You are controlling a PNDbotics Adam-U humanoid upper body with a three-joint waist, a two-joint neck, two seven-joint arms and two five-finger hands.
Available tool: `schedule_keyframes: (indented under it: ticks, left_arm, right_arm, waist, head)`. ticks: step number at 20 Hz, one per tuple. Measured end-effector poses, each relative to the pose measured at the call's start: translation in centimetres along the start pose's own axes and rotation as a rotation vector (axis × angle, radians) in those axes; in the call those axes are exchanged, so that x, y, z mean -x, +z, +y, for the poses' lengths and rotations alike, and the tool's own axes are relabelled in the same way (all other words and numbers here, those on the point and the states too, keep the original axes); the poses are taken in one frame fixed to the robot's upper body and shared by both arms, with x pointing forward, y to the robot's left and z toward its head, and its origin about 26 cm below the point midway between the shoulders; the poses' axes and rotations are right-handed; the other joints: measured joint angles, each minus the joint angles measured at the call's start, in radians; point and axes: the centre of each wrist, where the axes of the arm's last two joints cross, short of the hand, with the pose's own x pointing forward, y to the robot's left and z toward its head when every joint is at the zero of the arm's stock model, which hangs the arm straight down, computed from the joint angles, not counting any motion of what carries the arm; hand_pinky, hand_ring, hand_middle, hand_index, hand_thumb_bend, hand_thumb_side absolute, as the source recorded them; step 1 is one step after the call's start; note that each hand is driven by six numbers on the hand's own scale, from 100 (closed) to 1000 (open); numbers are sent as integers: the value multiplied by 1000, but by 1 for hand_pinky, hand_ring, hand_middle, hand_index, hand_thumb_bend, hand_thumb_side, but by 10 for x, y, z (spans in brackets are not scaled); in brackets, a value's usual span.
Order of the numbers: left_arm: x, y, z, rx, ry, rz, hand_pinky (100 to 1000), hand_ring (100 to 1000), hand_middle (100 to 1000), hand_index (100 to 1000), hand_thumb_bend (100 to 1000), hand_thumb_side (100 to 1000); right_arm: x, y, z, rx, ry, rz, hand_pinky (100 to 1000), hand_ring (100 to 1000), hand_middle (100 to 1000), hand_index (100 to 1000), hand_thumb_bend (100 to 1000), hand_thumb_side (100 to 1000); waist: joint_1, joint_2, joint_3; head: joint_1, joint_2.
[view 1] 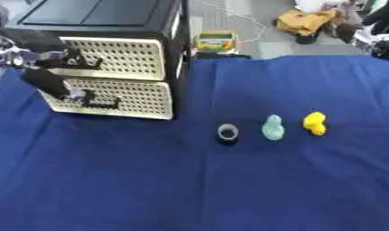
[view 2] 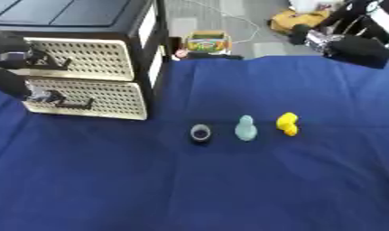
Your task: Pick up objects from table and place into drawer.
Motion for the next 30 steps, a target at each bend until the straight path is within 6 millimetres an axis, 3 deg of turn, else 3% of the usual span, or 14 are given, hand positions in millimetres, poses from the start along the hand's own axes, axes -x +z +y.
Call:
schedule_keyframes:
  ticks: [5, 14, 30]
  left_arm:
    - [3, -2, -1, 6, 11, 4, 100, 100, 100, 859, 421, 794]
    - [10, -3, -4, 6, 31, 18, 100, 100, 100, 713, 384, 774]
    - [5, 0, -16, 0, 38, -2, 100, 100, 100, 682, 349, 747]
  right_arm:
    - [0, 0, -1, 0, 0, 0, 631, 624, 570, 734, 507, 764]
    - [1, 0, -3, 10, 0, 3, 631, 624, 568, 734, 506, 767]
    - [5, 2, -2, 18, -3, 18, 632, 622, 564, 734, 505, 775]
  waist:
    - [2, 3, -4]
    - [3, 4, -3]
    - [0, -7, 19]
  head:
    - [1, -4]
    - [5, -4]
    - [4, -2]
